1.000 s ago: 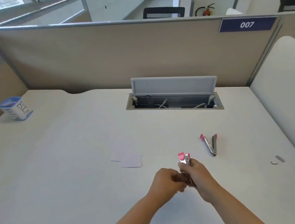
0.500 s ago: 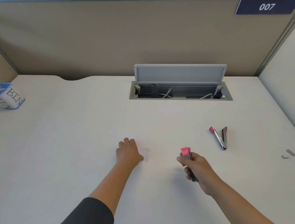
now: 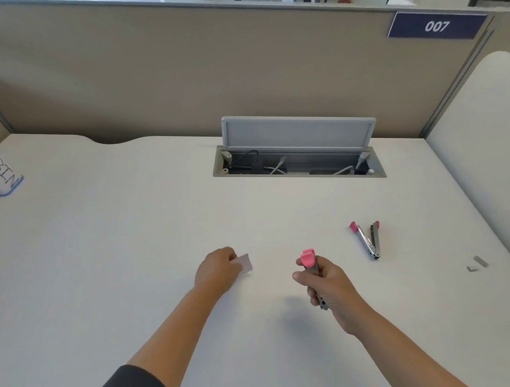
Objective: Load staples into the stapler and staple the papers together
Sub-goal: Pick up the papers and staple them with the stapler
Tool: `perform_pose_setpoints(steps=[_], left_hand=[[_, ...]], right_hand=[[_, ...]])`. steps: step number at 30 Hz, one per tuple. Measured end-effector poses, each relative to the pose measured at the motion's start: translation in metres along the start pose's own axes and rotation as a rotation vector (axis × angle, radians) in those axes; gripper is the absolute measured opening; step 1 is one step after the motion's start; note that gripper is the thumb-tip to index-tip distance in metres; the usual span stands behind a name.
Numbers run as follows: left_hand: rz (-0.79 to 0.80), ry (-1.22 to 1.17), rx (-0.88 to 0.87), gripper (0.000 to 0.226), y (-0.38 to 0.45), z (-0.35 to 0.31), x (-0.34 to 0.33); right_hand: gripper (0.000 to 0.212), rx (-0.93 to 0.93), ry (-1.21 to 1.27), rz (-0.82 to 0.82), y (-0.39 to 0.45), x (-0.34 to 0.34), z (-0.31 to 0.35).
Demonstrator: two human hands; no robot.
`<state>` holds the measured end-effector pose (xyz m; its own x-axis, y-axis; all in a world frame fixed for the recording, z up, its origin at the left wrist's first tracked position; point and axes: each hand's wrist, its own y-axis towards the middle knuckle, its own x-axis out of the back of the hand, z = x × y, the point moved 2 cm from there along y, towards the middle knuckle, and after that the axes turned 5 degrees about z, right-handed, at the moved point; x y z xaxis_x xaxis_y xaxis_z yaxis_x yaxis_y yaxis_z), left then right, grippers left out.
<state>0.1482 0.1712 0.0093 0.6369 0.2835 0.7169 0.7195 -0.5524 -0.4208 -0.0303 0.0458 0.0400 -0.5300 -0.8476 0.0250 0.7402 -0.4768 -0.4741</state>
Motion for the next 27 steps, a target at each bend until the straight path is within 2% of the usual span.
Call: perform_pose_setpoints(steps=[2, 5, 10, 15, 24, 27], left_hand=[[0.016, -0.255, -0.038, 0.027, -0.012, -0.011, 0.008], [0.051, -0.656, -0.103, 0.019, -0.038, -0.031, 0.022], [0.149, -0.954, -0.169, 0.012, -0.073, -0.057, 0.034], [0.171, -0.987, -0.18, 0.01, -0.091, -0.063, 0.037], [0.197, -0.874, -0.216, 0.004, -0.112, -0.064, 0.042], [0.139, -0.885, -0.218, 0.009, -0.116, -0.068, 0.043]], right_hand=[[0.021, 0.043, 0.001, -0.001, -0.005, 0.002, 0.005], [0.018, 0.116, -0.003, -0.042, -0.014, 0.001, 0.014], [0.007, 0.199, 0.102, -0.079, -0.027, -0.008, 0.033], [0.005, 0.214, 0.094, -0.097, -0.039, -0.018, 0.045], [0.009, 0.202, 0.17, -0.153, -0.06, -0.023, 0.049], [0.013, 0.221, 0.175, -0.158, -0.066, -0.023, 0.05]])
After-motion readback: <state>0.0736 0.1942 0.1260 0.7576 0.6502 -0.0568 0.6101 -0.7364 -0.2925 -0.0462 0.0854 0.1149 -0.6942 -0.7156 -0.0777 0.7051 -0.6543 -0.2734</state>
